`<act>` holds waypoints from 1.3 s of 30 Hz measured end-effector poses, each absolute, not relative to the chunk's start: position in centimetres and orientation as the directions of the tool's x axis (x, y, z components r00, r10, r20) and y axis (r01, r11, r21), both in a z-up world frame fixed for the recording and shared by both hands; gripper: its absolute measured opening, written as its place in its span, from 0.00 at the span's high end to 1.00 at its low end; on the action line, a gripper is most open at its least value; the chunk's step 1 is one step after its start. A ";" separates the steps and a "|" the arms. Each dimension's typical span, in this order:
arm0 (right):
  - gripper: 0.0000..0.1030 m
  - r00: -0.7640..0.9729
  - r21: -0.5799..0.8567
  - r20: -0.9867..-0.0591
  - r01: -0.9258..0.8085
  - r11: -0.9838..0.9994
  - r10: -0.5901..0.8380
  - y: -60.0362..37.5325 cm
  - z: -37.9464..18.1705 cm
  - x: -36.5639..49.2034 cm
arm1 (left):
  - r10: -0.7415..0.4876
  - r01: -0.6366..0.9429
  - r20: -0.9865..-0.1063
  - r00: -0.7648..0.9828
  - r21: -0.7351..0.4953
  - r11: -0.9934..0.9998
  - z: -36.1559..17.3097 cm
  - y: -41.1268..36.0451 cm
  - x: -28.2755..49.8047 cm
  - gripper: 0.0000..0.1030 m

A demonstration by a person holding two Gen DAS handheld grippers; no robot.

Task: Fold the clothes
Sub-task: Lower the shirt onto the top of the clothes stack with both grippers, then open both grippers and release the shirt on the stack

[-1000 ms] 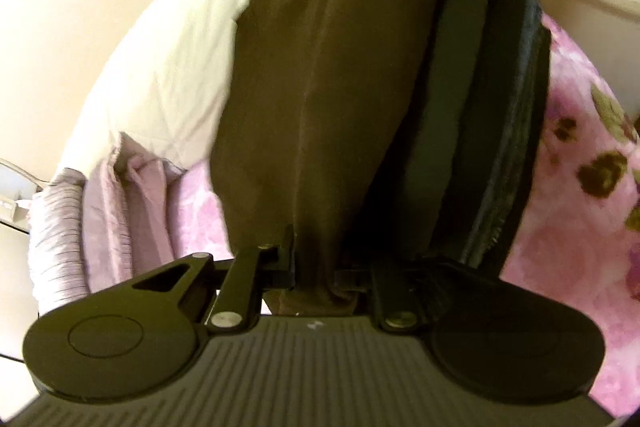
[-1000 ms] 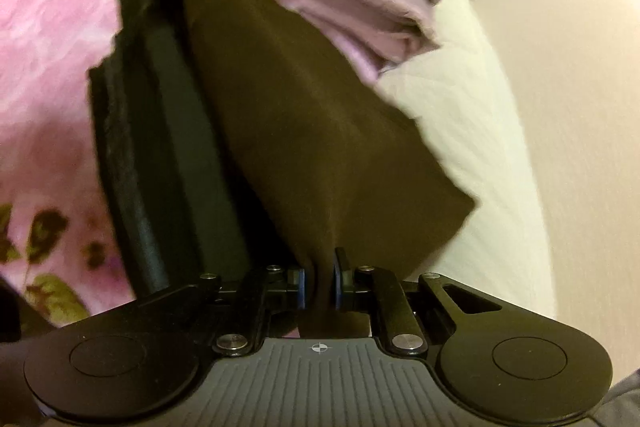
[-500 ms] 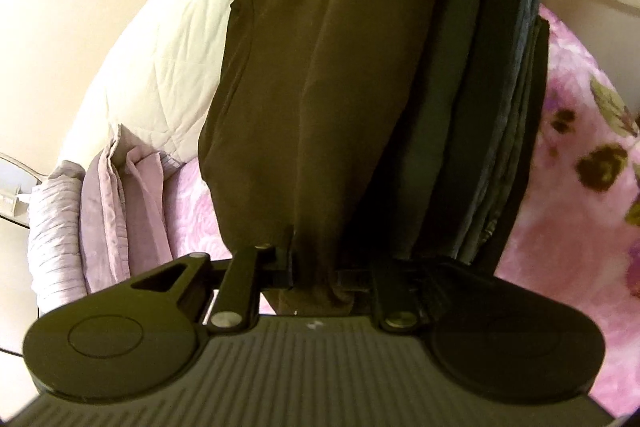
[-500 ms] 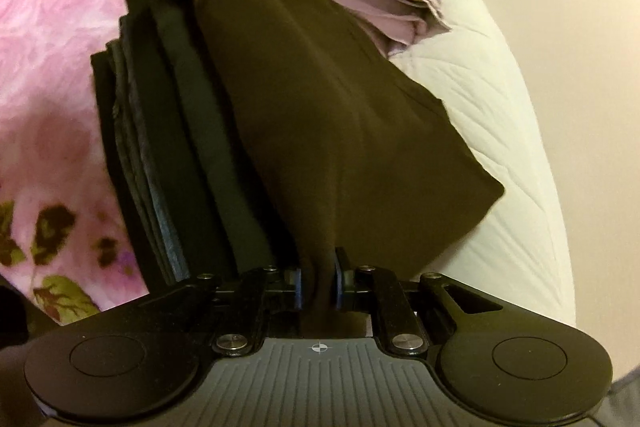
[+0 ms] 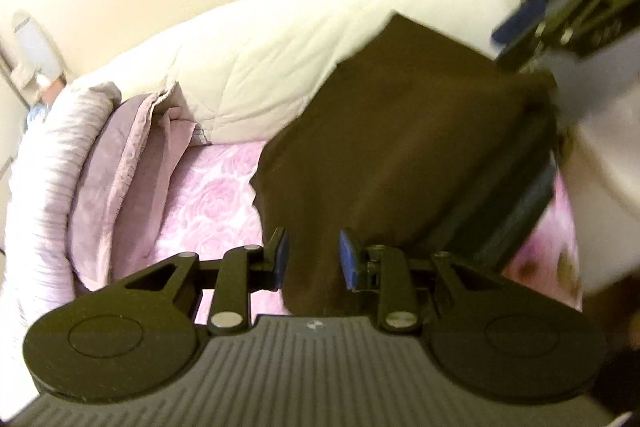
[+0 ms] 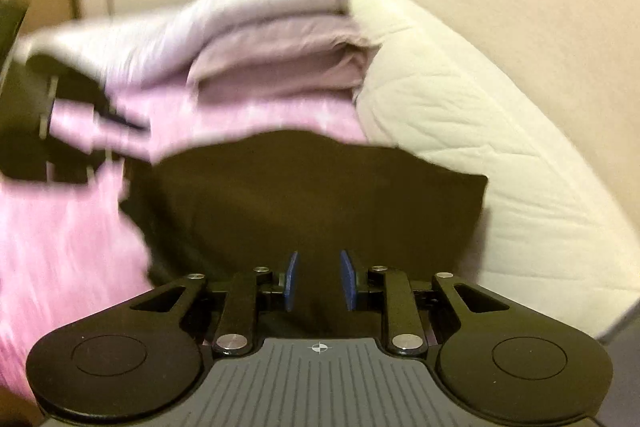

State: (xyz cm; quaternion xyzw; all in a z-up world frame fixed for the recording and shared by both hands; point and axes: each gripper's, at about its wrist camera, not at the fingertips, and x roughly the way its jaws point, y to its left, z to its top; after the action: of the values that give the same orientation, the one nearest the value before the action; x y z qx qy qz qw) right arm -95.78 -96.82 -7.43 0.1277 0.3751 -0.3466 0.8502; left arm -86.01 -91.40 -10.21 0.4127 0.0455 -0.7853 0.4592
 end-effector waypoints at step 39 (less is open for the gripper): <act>0.76 0.368 0.113 -0.793 0.872 0.476 -0.485 -115.5 -13.6 -97.1 | -0.515 0.735 -0.812 -0.274 0.168 -0.657 -13.7 -95.5 -91.2 0.85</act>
State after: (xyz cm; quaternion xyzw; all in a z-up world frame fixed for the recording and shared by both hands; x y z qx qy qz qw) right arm -97.11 -115.45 -13.62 0.2708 0.3572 -0.4341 0.7814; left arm -91.18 -95.50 -13.70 0.4539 0.1214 -0.7888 0.3962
